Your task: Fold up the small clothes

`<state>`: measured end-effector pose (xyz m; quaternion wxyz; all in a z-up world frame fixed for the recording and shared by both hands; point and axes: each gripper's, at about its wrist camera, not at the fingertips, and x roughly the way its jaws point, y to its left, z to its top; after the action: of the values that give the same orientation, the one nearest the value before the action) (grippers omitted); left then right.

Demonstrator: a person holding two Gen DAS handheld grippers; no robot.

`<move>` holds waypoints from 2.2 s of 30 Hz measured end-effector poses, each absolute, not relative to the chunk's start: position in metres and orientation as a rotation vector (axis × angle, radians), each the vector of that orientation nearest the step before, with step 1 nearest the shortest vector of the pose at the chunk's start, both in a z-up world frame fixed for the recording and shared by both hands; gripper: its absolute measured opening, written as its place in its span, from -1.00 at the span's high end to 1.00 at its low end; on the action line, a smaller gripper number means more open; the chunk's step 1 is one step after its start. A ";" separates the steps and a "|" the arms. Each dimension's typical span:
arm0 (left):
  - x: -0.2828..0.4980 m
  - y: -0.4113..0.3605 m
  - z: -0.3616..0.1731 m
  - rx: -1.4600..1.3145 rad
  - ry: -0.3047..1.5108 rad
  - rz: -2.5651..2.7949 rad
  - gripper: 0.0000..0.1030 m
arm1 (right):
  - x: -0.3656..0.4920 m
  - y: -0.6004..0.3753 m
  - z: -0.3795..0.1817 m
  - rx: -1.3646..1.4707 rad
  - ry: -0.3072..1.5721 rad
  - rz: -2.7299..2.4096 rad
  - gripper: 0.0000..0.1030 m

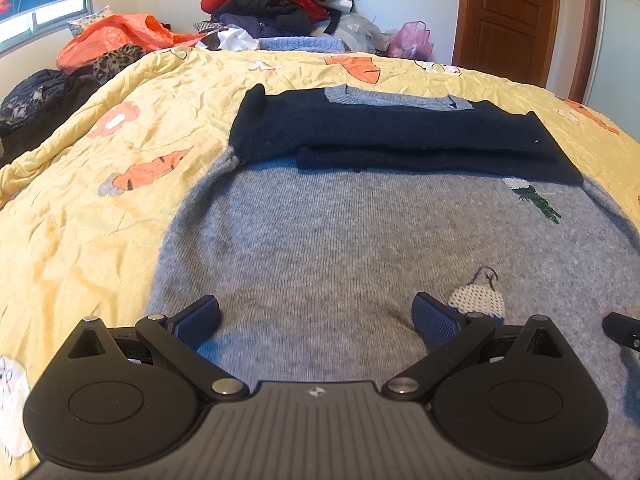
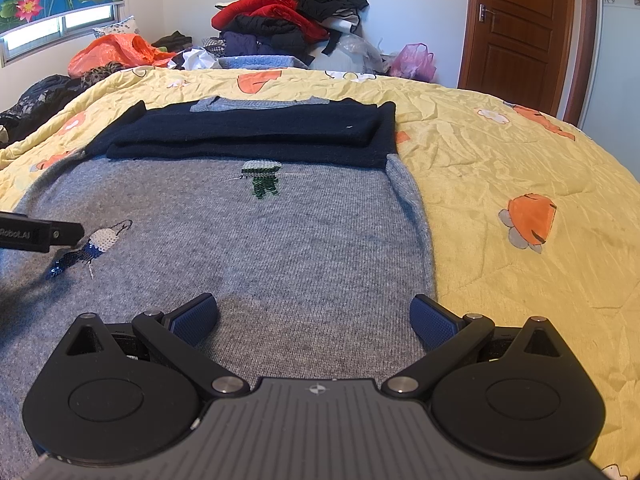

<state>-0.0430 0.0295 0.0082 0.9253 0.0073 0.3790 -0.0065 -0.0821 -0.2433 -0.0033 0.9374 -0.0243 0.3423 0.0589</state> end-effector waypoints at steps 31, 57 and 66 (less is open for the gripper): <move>-0.093 0.023 0.009 0.036 0.762 -0.054 -1.00 | -0.087 -0.244 -0.003 -0.054 0.701 0.123 -1.00; -0.128 0.028 0.006 0.055 0.749 -0.074 -1.00 | -0.097 -0.234 -0.001 -0.051 0.712 0.135 -1.00; -0.135 0.031 0.002 0.049 0.719 -0.084 -1.00 | -0.097 -0.234 -0.002 -0.056 0.708 0.137 -1.00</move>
<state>-0.1349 0.0315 0.0016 0.9348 0.0238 0.3519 -0.0409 -0.0972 -0.2336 -0.0020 0.9353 -0.0274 0.3462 0.0671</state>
